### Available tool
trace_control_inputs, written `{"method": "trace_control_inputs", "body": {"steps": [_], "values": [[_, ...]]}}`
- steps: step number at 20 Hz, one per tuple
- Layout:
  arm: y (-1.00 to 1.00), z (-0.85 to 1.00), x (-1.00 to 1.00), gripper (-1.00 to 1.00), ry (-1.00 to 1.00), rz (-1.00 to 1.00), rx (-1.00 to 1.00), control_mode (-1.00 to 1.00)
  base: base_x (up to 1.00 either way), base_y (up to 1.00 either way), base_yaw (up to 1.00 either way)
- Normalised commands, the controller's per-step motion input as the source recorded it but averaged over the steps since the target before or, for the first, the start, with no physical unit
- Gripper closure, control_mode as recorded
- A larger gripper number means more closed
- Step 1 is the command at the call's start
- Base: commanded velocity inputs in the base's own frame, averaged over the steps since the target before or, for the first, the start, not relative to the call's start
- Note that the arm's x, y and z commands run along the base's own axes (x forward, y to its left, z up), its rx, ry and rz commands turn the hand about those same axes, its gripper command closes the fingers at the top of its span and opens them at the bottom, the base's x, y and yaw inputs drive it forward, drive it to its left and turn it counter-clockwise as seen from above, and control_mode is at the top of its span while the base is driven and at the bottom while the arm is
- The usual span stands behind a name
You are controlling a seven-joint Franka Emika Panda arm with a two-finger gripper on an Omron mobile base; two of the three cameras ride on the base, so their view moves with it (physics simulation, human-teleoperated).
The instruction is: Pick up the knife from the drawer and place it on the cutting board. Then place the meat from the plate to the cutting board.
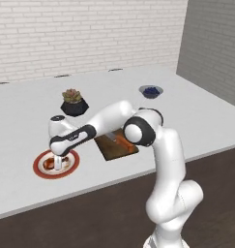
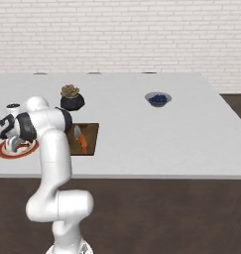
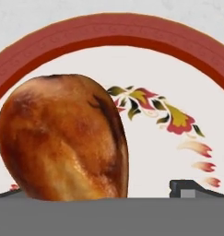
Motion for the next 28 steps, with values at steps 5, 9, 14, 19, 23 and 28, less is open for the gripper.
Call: {"method": "trace_control_inputs", "body": {"steps": [5, 9, 14, 19, 23, 28], "values": [[0.06, -0.3, -0.01, 1.0, 0.0, 0.04, 0.0, -1.0, 0.0, 0.0, 0.0], [0.0, -0.03, -0.21, 1.0, 0.0, 0.0, 0.0, -1.0, 0.0, 0.0, 0.0], [-0.24, 0.01, -0.45, 1.0, -0.06, 0.03, 0.0, -1.0, 0.0, 0.0, 0.0], [-0.95, 0.57, -0.55, 1.0, -0.24, 0.13, 0.0, -1.0, 0.0, 0.0, 0.0], [-1.0, 0.76, -0.26, 1.0, -0.18, 0.01, 0.0, -1.0, 0.0, 0.0, 0.0], [-1.0, 0.36, 0.37, 1.0, 0.03, -0.16, 0.01, -1.0, 0.0, 0.0, 0.0]]}}
